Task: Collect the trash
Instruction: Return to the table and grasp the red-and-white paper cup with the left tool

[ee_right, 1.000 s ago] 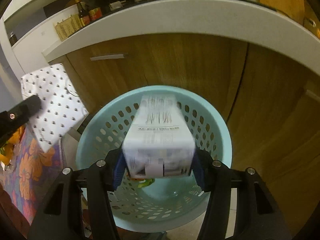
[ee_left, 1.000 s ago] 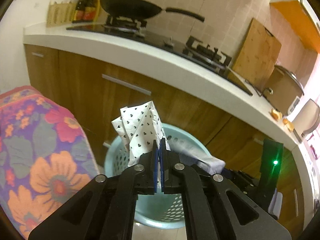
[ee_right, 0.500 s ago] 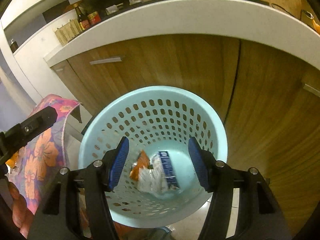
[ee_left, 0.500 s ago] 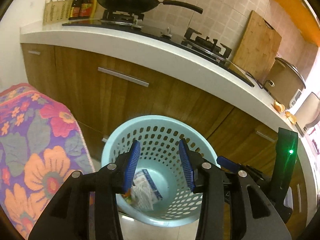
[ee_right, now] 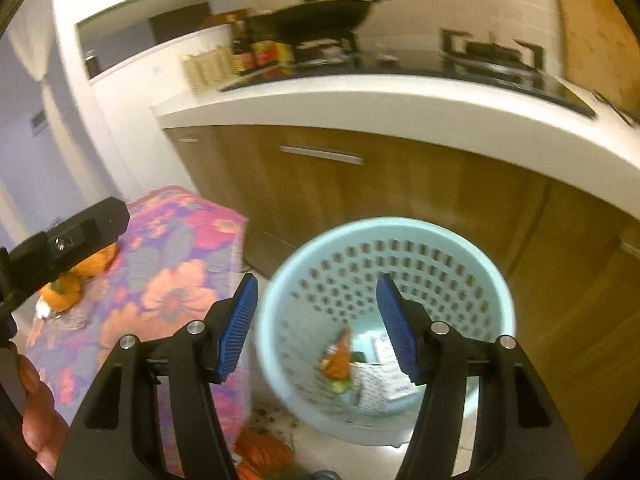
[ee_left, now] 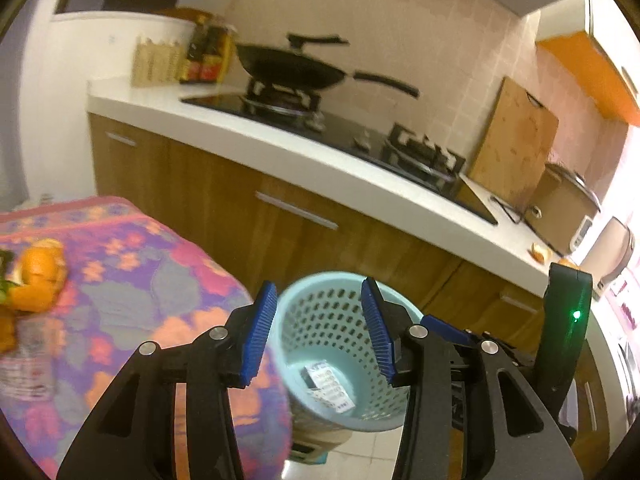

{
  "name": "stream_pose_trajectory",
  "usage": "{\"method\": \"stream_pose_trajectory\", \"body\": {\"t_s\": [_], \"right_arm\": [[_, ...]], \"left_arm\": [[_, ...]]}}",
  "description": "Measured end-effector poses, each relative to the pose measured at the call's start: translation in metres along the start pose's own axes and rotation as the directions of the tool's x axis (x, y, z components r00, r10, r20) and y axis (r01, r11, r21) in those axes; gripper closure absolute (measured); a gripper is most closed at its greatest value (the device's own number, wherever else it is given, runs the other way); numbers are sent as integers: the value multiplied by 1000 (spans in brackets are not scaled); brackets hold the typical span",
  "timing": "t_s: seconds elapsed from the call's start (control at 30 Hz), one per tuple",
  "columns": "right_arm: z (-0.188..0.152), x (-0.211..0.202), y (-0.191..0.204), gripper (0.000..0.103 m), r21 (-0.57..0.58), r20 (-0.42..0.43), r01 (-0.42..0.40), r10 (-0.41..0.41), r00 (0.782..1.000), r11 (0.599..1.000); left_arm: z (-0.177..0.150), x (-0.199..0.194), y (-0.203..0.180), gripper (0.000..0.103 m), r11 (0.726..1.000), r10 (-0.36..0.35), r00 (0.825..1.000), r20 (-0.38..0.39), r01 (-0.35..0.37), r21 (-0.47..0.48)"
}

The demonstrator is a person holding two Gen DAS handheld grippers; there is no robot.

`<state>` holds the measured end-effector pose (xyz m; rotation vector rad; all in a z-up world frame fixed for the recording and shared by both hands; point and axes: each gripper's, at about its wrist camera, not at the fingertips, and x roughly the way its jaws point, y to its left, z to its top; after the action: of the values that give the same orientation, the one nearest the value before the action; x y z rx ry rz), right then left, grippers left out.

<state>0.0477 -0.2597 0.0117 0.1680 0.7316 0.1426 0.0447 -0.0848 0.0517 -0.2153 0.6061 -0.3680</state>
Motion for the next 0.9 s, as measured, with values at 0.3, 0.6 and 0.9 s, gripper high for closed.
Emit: {"method": "stream_pose_trajectory", "body": {"t_s": [0.3, 0.6, 0.9], "right_arm": [[6, 6, 104, 45, -173, 1, -115, 117, 993, 978], [-3, 30, 208, 54, -306, -58, -235, 228, 972, 923], [-21, 84, 276, 63, -290, -213, -351, 297, 931, 890]], "left_arm": [[9, -86, 65, 60, 964, 263, 952, 157, -266, -1], [5, -177, 190, 58, 860, 506, 843, 181, -479, -174], [-22, -215, 339, 32, 800, 573, 819, 27, -551, -237]]}}
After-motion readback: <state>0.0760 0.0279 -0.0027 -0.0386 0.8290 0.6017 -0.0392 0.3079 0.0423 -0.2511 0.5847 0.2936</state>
